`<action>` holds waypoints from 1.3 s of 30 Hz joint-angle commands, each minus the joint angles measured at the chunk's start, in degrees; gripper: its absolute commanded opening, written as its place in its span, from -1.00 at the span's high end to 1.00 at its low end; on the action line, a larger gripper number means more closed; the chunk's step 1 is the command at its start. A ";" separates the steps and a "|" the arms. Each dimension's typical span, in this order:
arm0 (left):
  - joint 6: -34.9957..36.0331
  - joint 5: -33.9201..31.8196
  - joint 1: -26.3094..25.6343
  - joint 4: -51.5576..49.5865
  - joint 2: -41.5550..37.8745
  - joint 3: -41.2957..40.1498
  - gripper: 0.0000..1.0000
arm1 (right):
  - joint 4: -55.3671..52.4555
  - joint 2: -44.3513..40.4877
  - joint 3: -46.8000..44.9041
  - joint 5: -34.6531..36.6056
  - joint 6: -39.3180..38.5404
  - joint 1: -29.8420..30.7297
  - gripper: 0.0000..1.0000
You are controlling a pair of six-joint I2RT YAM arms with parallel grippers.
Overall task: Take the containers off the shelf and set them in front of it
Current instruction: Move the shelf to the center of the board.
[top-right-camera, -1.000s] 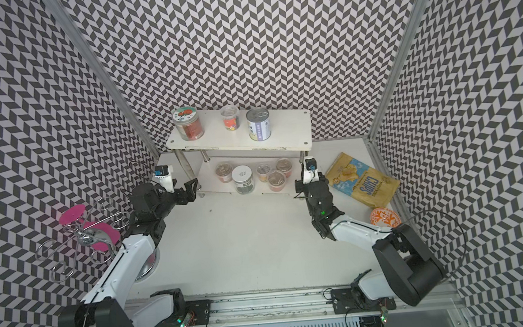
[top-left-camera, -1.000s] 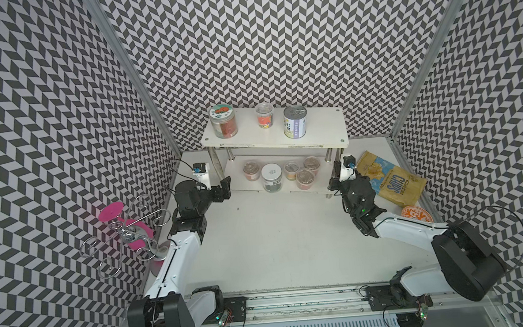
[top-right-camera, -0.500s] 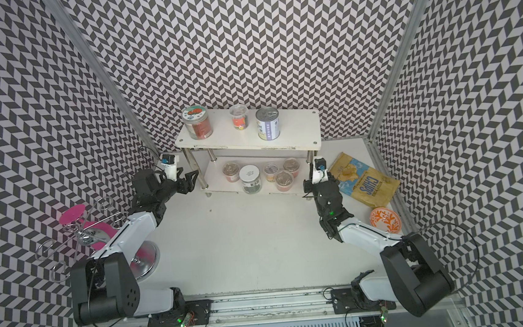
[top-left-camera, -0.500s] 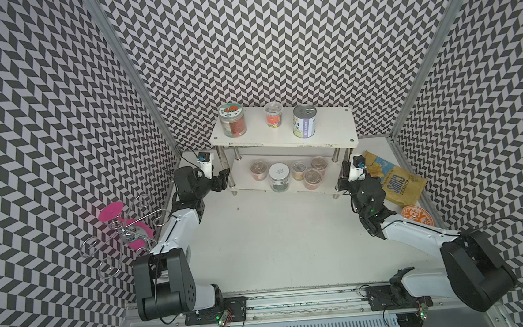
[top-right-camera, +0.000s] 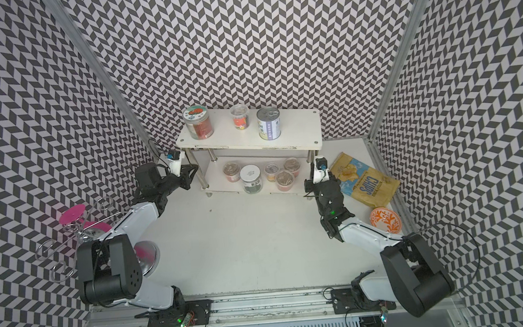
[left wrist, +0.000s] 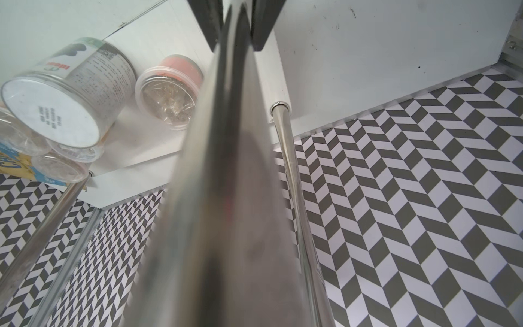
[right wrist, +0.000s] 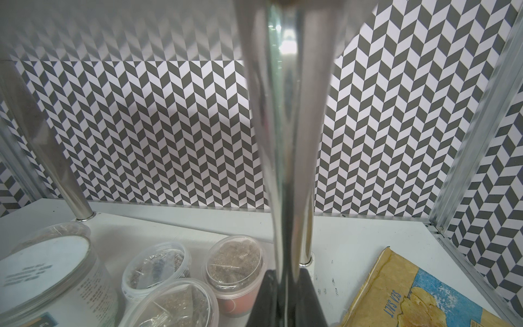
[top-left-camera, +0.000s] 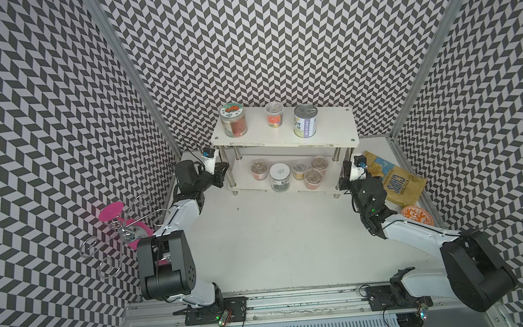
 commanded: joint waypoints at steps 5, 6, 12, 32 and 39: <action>-0.26 3.57 -0.13 1.18 0.87 2.59 0.75 | 3.58 -2.64 0.88 4.05 -2.67 -2.13 0.83; -0.74 3.99 -0.15 1.37 0.72 2.35 0.78 | 3.60 -2.72 0.93 4.09 -2.73 -2.21 0.83; -3.41 1.12 -2.28 3.11 -1.88 -1.33 0.96 | 3.43 -3.20 0.44 4.22 -3.33 -3.04 0.83; -8.64 -13.92 -8.24 3.95 -8.45 -9.29 1.00 | 4.07 -3.86 -2.35 -3.80 -4.69 -8.00 0.79; -9.20 -13.79 -8.24 4.51 -9.03 -10.02 0.93 | 3.85 -3.49 -1.98 -5.83 -4.87 -9.22 0.68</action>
